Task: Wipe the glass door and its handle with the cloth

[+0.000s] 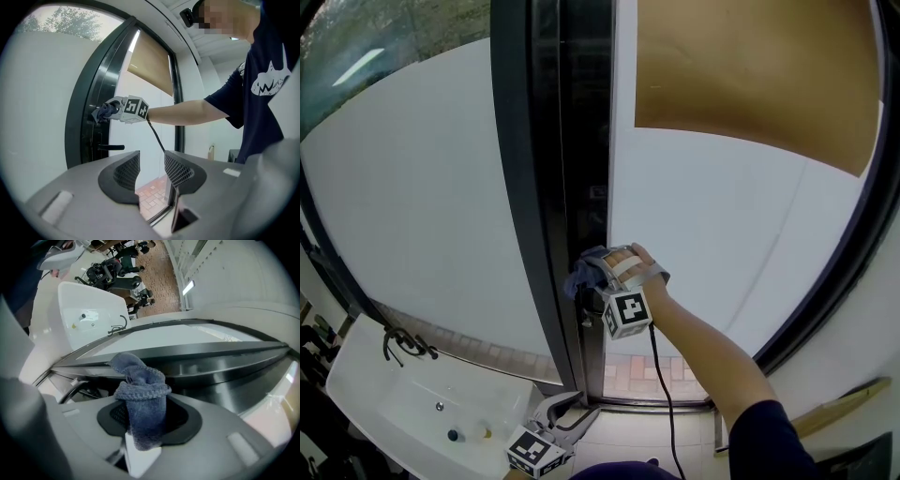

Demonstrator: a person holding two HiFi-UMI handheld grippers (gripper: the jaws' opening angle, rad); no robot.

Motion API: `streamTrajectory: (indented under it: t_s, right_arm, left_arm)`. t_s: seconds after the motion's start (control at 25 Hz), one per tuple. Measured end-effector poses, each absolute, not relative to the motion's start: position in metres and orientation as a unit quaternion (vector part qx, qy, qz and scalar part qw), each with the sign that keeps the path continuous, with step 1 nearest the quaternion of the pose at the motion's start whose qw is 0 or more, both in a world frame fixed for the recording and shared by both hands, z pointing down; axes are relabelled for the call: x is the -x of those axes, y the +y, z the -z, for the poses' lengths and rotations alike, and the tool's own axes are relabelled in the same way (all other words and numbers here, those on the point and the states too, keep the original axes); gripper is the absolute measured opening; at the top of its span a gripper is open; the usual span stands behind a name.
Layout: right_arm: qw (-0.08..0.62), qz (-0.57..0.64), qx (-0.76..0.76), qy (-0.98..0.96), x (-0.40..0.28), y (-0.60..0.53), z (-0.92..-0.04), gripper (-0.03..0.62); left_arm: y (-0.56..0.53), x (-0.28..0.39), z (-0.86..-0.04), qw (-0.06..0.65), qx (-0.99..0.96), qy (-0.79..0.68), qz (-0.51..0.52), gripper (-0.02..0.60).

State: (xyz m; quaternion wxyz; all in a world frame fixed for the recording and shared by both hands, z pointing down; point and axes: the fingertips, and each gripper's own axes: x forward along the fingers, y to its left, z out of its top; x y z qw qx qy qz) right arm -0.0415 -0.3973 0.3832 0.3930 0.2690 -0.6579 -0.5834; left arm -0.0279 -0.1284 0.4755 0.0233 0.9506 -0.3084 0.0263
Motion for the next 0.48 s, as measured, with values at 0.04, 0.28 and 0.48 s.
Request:
streamTrajectory:
  t_s: [0.04,0.28,0.48]
  right_arm:
    - [0.396,0.583,-0.268,-0.658,0.037,-0.397,-0.387,0.147]
    - [0.435,0.554,-0.277,-0.653,-0.027,-0.394,-0.413,0.147]
    - [0.461,0.549,-0.291,-0.633,-0.094,-0.388,-0.42,0.147]
  left_arm:
    - [-0.128,0.027,-0.475,0.023,-0.951,-0.307,-0.026,0.158]
    - [-0.131,0.021,-0.476,0.019,-0.954,-0.298,-0.028,0.158]
    - [-0.133,0.009,-0.478,0.024,-0.958,-0.283,-0.033,0.158]
